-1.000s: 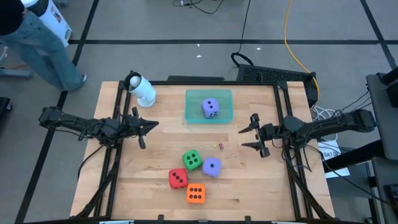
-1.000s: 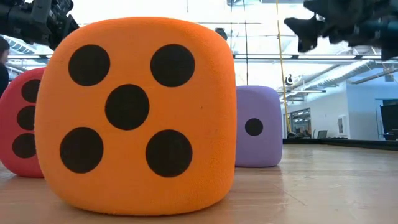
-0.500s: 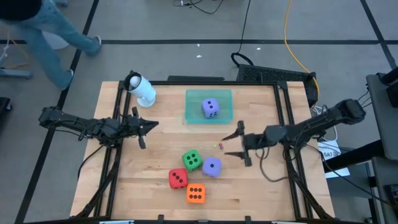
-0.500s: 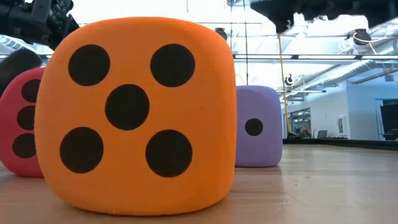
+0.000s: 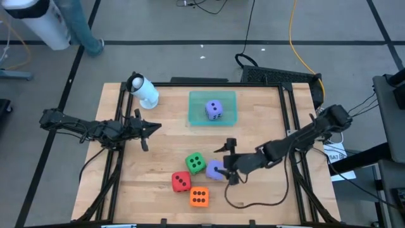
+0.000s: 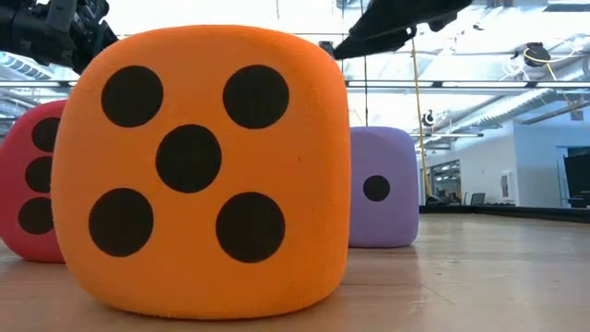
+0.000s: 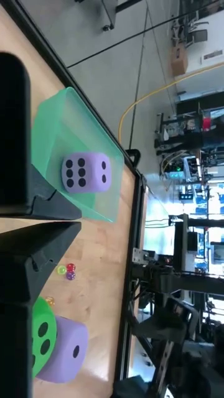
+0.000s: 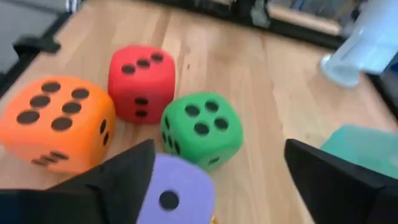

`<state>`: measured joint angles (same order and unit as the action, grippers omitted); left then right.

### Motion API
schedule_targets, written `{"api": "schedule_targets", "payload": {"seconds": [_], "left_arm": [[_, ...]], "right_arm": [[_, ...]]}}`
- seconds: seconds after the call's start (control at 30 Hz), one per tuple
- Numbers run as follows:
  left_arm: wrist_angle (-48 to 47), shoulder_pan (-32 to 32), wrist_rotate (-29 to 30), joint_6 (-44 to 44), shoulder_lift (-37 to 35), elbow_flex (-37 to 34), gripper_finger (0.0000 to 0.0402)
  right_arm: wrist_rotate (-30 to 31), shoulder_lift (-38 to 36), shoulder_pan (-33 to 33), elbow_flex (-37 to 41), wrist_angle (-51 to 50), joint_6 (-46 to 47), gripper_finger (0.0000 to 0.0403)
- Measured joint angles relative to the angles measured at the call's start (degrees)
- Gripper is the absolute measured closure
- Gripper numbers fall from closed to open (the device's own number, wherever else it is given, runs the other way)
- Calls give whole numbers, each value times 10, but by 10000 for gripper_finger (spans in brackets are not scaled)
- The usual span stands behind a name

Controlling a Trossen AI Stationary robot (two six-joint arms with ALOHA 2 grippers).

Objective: Pick & Place Dice
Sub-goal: Put the big purple dice into the green bin

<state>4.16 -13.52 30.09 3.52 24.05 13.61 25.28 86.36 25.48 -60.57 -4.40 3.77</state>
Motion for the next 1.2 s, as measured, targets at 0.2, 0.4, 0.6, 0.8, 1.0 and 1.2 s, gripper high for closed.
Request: {"api": "schedule_targets", "payload": {"seconds": [0.2,0.4,0.6,0.8,1.0,1.2], "left_arm": [[0,0,0,0,0,0,373],[0,0,0,0,0,0,373],[1,0,0,6,0,0,373],[2,0,0,7,0,0,373],[3,0,0,8,0,0,373],[3,0,0,18,0,0,373]], "right_arm": [[-45,16,-2,-75,-136,76,9],[-128,17,-8,-87,-154,156,5],[-150,17,-21,-88,-193,239,4],[-146,23,-27,-88,-196,253,3],[-133,85,-26,-117,-209,249,3],[-135,156,-33,-198,-301,258,3]]}}
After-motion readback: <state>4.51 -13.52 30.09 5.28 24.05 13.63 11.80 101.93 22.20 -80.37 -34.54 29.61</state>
